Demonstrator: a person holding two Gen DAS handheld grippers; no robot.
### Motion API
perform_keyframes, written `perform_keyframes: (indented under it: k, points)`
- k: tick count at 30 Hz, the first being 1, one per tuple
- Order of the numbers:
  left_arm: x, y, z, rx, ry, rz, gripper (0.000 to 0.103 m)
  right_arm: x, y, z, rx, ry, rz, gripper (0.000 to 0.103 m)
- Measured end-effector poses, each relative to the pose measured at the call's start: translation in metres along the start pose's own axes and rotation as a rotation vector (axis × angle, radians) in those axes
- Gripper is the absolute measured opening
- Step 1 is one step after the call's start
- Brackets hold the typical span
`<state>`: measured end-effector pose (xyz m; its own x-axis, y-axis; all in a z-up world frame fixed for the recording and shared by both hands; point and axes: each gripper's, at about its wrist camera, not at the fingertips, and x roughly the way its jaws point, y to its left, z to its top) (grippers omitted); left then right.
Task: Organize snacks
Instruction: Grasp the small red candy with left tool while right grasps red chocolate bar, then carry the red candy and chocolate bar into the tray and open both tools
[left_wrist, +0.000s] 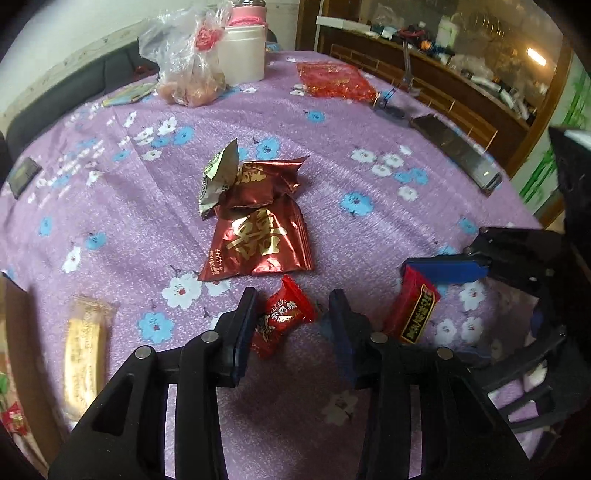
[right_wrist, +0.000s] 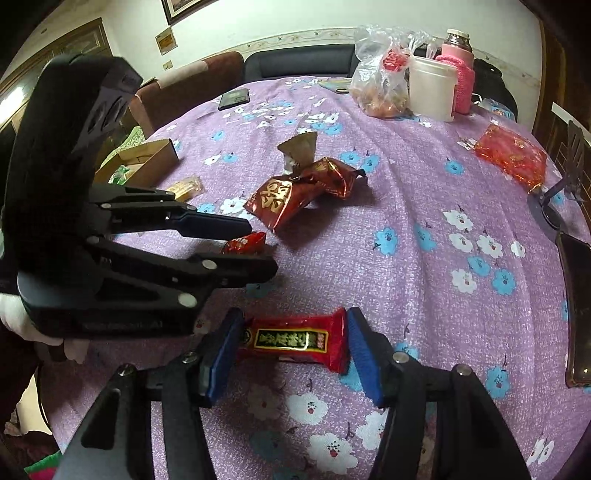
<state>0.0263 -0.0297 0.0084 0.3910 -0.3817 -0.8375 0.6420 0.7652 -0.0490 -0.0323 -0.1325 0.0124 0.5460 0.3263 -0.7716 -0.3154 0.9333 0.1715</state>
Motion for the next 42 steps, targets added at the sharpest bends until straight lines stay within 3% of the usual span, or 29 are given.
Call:
perform_keyframes:
  k: [1,3,6,13,20,28,34,42]
  points:
    - [0.000,-0.003,0.000,0.005,0.000,0.014,0.038,0.000,0.001,0.000,-0.005,-0.001,-0.003,0.063]
    - [-0.001,-0.005,-0.002,0.000,-0.005,0.017,0.024,0.001,0.002,0.000,-0.013,-0.002,-0.007,0.062]
    - [-0.005,-0.003,-0.005,-0.028,-0.016,0.024,0.021,0.001,0.001,0.000,-0.008,-0.006,0.005,0.052]
    - [-0.032,0.009,-0.018,-0.115,-0.066,0.022,0.021,0.001,-0.001,0.001,0.005,-0.015,0.023,0.049]
    - [-0.082,0.038,-0.044,-0.277,-0.158,-0.010,0.022,-0.009,0.002,0.000,0.007,-0.065,0.079,0.049]
    - [-0.145,0.087,-0.098,-0.466,-0.271,0.075,0.022,-0.010,0.008,0.000,0.011,-0.091,0.117,0.049]
    - [-0.175,0.132,-0.145,-0.614,-0.307,0.141,0.022,-0.008,0.020,0.005,0.015,-0.088,0.128,0.049]
    - [-0.185,0.178,-0.191,-0.761,-0.285,0.217,0.022,-0.013,0.090,0.029,-0.085,-0.096,0.172,0.049]
